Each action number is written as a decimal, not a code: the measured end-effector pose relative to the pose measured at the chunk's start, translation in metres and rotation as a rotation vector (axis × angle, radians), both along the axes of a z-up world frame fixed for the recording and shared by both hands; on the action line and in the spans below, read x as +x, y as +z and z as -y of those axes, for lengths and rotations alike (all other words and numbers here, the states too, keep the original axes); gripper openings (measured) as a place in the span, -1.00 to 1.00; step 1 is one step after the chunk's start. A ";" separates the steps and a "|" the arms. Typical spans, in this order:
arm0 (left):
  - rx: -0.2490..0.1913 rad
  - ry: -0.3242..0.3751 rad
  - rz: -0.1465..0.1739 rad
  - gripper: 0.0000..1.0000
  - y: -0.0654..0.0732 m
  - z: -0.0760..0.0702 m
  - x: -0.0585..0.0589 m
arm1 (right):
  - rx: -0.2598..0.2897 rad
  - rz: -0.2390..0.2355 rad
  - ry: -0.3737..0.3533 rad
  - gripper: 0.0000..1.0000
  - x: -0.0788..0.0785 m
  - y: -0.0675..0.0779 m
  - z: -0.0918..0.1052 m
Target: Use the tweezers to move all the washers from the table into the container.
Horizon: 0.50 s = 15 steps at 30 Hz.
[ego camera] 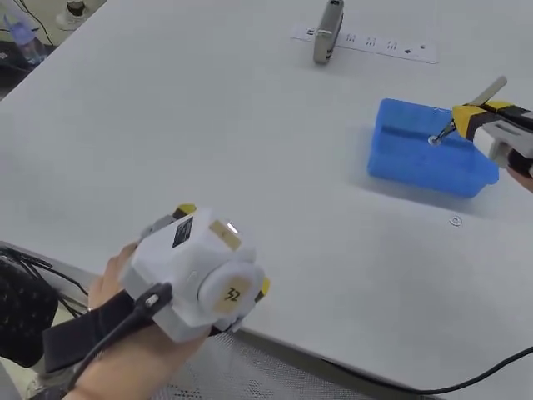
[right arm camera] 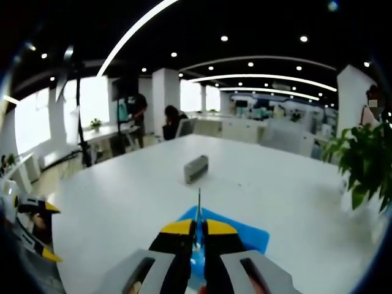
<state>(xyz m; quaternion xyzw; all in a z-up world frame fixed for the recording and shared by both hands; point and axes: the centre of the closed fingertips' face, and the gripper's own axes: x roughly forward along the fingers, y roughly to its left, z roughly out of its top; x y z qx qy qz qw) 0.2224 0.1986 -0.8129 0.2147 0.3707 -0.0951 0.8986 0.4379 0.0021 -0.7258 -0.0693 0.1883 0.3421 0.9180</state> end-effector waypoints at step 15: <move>0.011 -0.003 -0.014 0.53 -0.003 0.000 -0.001 | -0.041 -0.044 -0.017 -0.96 0.005 -0.030 0.004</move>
